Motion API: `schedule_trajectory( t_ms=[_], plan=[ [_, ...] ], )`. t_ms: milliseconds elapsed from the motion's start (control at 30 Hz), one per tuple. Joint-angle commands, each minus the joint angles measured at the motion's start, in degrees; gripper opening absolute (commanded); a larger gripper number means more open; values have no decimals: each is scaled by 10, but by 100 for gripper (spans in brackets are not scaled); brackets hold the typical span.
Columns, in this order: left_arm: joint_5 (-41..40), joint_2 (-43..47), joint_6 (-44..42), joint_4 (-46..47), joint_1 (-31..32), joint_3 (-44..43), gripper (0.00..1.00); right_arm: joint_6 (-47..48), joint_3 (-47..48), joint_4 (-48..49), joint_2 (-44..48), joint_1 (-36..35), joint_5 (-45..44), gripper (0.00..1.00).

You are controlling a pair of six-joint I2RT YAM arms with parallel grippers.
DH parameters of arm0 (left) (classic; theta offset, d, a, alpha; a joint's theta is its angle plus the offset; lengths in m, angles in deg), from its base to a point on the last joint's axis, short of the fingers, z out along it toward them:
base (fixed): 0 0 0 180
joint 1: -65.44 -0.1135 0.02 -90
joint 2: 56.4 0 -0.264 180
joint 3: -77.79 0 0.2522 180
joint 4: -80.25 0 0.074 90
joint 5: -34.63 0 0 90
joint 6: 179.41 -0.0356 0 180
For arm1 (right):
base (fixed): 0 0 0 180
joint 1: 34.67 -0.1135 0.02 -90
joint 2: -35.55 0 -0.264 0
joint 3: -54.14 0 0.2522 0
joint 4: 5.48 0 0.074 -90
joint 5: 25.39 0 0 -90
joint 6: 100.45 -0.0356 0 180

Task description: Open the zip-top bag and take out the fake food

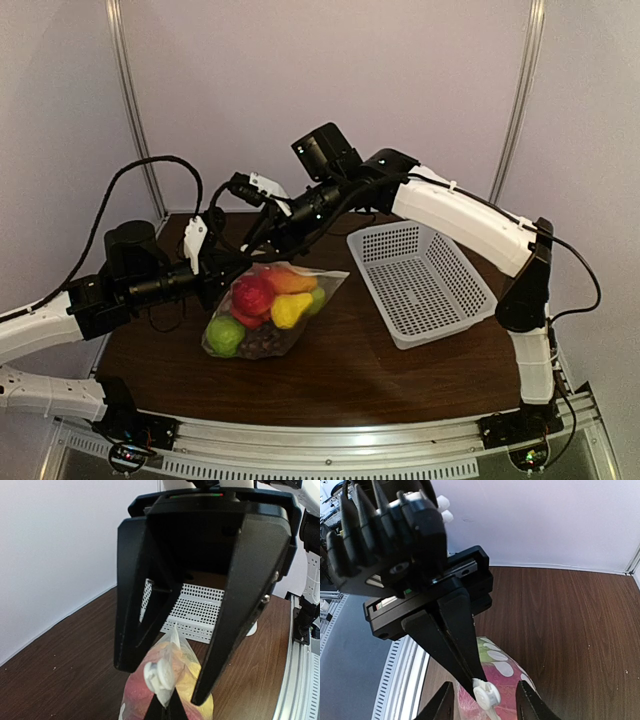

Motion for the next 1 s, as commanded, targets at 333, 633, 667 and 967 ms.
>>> schedule_trajectory(
  t_ms=[333,633,667,967],
  plan=[
    [-14,18,-17,25,-3,-12,0,12,-4,-3,4,2,17,6],
    [-15,-2,-17,14,-3,-26,26,23,-10,-2,10,1,-3,0],
    [-15,-7,-19,11,-3,-29,27,25,-10,-3,11,2,-4,0],
    [-3,-27,-26,3,-3,-39,15,35,-10,-9,19,2,-16,0]
  ],
)
